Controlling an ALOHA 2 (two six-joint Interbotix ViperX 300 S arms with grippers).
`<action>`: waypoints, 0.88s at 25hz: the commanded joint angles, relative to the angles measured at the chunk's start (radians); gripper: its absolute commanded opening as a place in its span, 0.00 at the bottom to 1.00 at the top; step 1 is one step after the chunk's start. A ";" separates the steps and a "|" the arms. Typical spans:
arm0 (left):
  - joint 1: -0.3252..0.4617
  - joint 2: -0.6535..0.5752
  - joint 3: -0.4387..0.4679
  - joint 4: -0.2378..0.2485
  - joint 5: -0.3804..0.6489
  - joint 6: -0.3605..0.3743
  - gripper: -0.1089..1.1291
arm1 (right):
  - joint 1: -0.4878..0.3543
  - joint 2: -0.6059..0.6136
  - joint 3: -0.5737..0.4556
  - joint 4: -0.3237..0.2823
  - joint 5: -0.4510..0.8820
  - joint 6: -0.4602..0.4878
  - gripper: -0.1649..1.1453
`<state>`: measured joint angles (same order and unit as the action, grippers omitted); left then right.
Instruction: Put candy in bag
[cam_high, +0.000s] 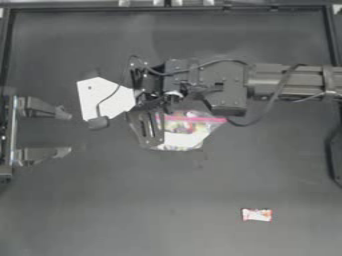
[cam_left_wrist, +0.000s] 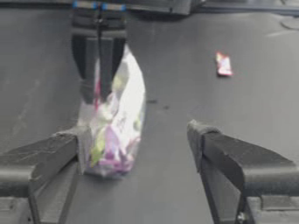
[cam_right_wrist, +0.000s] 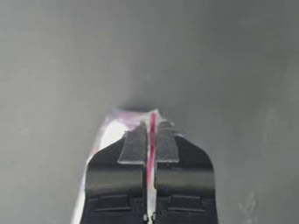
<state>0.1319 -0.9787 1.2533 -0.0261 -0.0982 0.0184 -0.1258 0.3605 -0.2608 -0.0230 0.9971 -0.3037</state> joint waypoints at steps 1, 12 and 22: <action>0.017 0.018 -0.008 -0.008 -0.003 -0.002 0.87 | 0.002 -0.060 0.006 0.014 -0.021 0.002 0.16; 0.066 0.095 -0.017 -0.008 -0.012 0.000 0.87 | 0.002 -0.077 0.040 0.017 -0.054 0.015 0.16; 0.083 0.245 -0.061 -0.009 -0.095 0.005 0.86 | 0.002 -0.084 0.044 0.025 -0.066 0.015 0.16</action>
<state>0.2132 -0.7670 1.2241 -0.0337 -0.1718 0.0199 -0.1258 0.3344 -0.2071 -0.0031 0.9388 -0.2899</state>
